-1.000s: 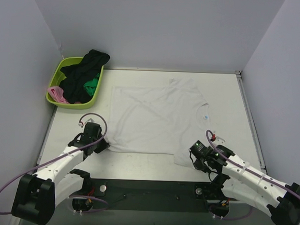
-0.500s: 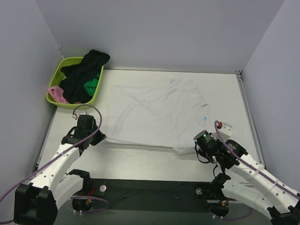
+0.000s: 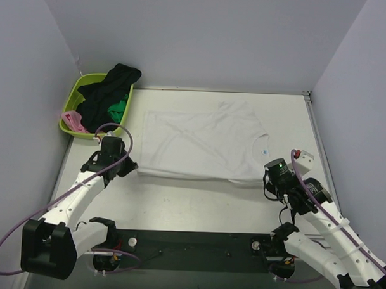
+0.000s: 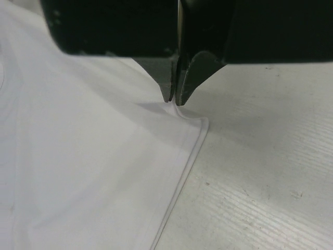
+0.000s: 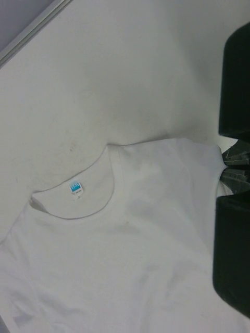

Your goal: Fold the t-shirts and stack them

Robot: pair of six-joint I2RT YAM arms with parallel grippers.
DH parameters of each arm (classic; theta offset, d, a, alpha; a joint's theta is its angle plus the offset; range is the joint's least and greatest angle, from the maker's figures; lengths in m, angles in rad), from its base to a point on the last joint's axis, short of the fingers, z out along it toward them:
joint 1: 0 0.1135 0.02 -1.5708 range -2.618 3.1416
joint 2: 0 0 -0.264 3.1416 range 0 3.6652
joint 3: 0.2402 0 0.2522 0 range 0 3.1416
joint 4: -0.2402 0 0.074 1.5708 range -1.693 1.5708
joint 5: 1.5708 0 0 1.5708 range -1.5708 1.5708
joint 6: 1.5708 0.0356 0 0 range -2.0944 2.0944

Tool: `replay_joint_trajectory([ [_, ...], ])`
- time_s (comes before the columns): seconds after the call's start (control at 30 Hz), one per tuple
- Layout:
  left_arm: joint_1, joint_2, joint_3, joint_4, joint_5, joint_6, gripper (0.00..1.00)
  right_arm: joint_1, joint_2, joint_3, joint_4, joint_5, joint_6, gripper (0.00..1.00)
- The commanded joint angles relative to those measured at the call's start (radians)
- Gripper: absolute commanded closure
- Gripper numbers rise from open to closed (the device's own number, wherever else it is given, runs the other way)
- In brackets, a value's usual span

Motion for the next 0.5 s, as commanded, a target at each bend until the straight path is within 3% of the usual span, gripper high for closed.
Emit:
replay_joint_trajectory([
  [0.0, 0.01, 0.049, 0.097, 0.064, -0.002, 0.016, 1.0, -0.037, 0.073, 0.059, 0.041, 0.005, -0.084, 1.0],
  [0.47, 0.008, 0.211, 0.243, 0.08, -0.013, 0.025, 1.0, -0.169, 0.299, 0.156, 0.219, -0.153, -0.235, 1.0],
])
